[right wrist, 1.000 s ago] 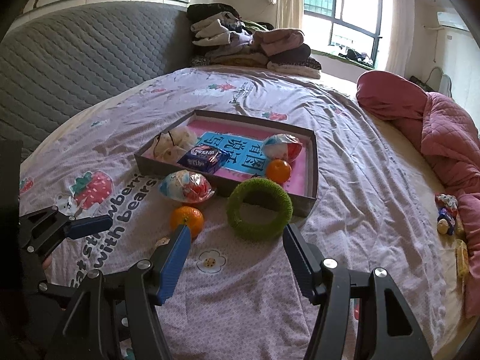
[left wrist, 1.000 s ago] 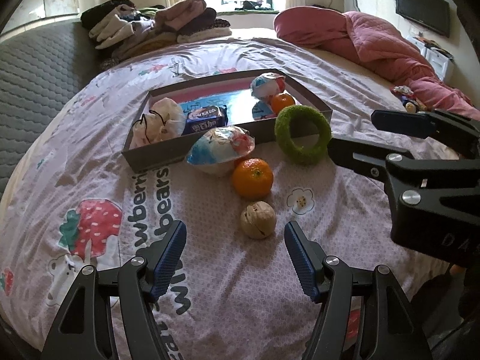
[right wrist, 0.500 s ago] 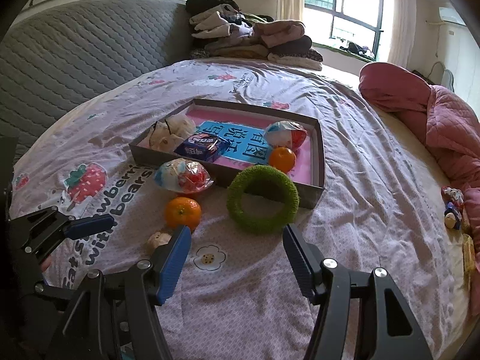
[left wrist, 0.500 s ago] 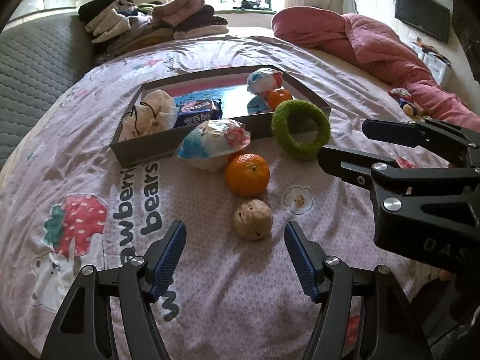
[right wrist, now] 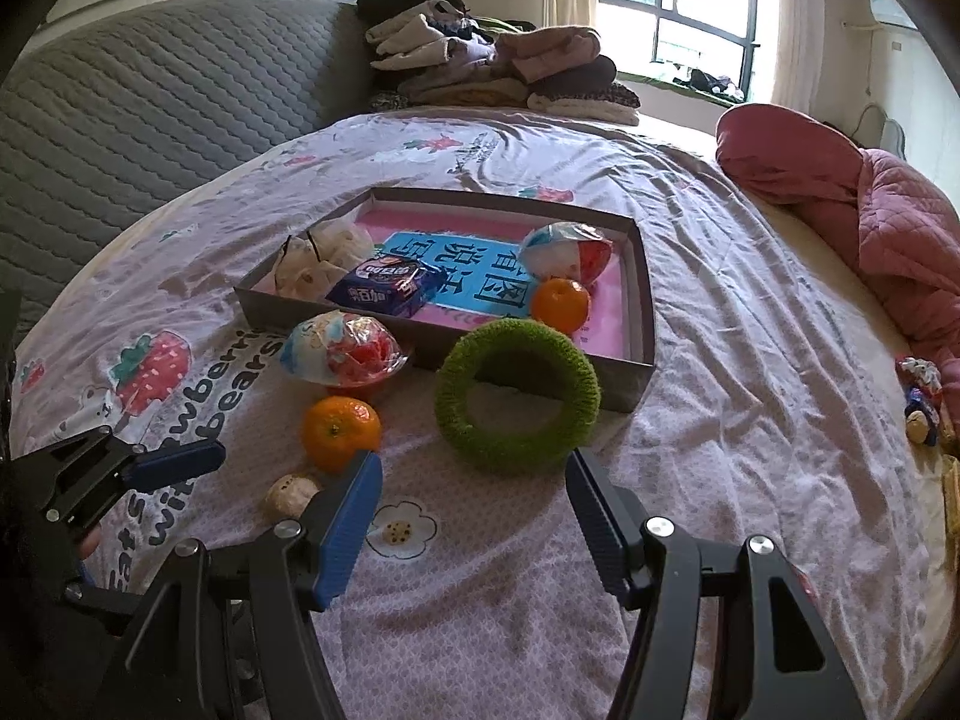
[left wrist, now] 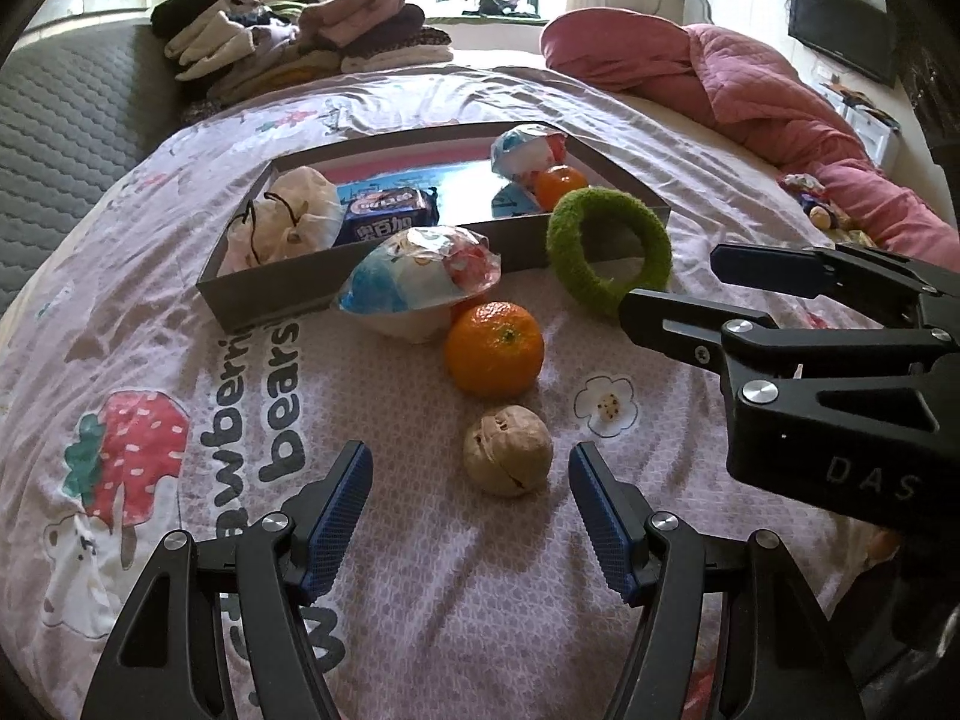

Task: Organize objects
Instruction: 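Grasp the walnut with the left tool while the right tool grasps the green fuzzy ring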

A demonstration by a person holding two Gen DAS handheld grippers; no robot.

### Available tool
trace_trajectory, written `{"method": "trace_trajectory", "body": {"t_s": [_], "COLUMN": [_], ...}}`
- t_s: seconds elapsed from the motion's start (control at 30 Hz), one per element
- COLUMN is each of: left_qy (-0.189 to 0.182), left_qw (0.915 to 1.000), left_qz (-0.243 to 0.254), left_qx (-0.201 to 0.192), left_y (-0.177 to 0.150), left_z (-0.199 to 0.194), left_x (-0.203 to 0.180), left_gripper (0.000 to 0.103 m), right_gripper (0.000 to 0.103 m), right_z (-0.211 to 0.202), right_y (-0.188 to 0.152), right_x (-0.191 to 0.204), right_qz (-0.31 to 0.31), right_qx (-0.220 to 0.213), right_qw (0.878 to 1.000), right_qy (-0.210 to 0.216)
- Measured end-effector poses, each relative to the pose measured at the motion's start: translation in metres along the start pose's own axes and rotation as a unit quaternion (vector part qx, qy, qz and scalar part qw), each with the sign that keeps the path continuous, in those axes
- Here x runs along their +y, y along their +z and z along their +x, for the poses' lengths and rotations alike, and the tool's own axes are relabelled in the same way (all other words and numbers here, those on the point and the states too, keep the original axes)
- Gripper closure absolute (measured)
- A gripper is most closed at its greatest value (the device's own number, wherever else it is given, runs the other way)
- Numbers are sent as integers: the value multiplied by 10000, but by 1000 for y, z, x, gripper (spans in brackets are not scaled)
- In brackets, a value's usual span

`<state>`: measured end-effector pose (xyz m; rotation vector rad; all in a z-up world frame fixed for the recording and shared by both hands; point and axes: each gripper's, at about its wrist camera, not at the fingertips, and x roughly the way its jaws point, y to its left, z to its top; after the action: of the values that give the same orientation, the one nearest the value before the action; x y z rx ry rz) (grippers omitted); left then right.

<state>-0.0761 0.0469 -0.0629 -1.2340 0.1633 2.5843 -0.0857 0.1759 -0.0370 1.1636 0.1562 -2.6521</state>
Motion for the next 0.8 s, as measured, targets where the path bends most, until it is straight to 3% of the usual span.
{"method": "trace_trajectory", "body": {"t_s": [0.8], "left_qy": [0], "left_qw": [10000], "left_qz": [10], "left_qx": [25], "left_y": [4], "left_z": [22], "left_x": [3], "left_gripper": [34], "right_gripper": [40], "right_z": [35], "right_y": [7], "right_x": [-5], "right_qz": [65], "right_qx": [154], "right_qw": [9998], "right_qy": [-148]}}
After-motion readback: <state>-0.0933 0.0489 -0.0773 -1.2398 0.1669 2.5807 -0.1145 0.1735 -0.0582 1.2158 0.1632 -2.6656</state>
